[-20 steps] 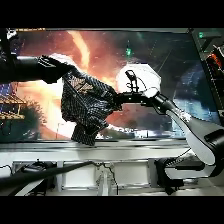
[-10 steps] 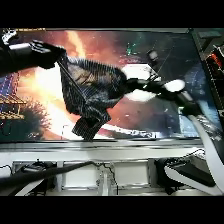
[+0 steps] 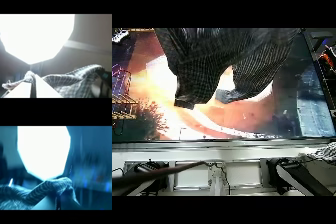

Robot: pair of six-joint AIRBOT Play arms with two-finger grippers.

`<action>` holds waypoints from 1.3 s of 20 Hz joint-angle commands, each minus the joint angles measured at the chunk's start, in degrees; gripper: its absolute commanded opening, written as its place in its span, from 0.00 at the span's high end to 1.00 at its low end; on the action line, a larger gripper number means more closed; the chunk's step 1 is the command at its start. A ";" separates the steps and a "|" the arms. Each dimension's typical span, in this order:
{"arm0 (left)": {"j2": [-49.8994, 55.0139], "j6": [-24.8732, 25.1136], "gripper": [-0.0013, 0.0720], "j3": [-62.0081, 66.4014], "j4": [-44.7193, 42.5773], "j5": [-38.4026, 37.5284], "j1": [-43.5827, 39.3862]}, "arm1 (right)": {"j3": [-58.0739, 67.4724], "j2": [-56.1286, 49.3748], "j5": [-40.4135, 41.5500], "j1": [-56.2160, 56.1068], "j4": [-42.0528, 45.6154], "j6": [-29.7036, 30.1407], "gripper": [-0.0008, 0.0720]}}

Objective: Fold the clothes and pants, and hang the long-sleeved shirts on hangers.

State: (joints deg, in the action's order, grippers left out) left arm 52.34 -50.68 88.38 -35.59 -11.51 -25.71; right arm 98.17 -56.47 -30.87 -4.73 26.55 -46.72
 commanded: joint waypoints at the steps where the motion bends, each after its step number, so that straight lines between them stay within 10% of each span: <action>1: -0.33 13.53 0.96 3.72 1.27 13.03 -8.72 | 13.40 -3.02 3.98 0.22 2.38 -0.81 0.96; 8: 2.49 16.65 0.96 3.76 1.16 15.23 -5.62 | 16.55 -9.64 -8.74 0.24 22.95 -15.13 0.96; 13: 8.07 14.36 0.96 1.44 1.16 -3.82 5.62 | 16.52 -19.80 -31.36 4.09 26.71 -21.84 0.96; 19: 9.35 -5.42 0.97 -15.54 -3.04 -24.83 17.62 | 16.52 -30.05 -37.35 0.33 22.75 -23.98 0.96; 26: 9.44 -26.25 0.96 -32.52 -17.70 -12.74 23.45 | 16.52 -39.91 -37.92 -11.39 24.52 -28.46 0.96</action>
State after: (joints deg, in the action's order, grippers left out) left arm 61.67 -68.38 61.69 -49.47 -29.26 -4.54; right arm 114.63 -92.64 -67.94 -11.77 50.06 -73.76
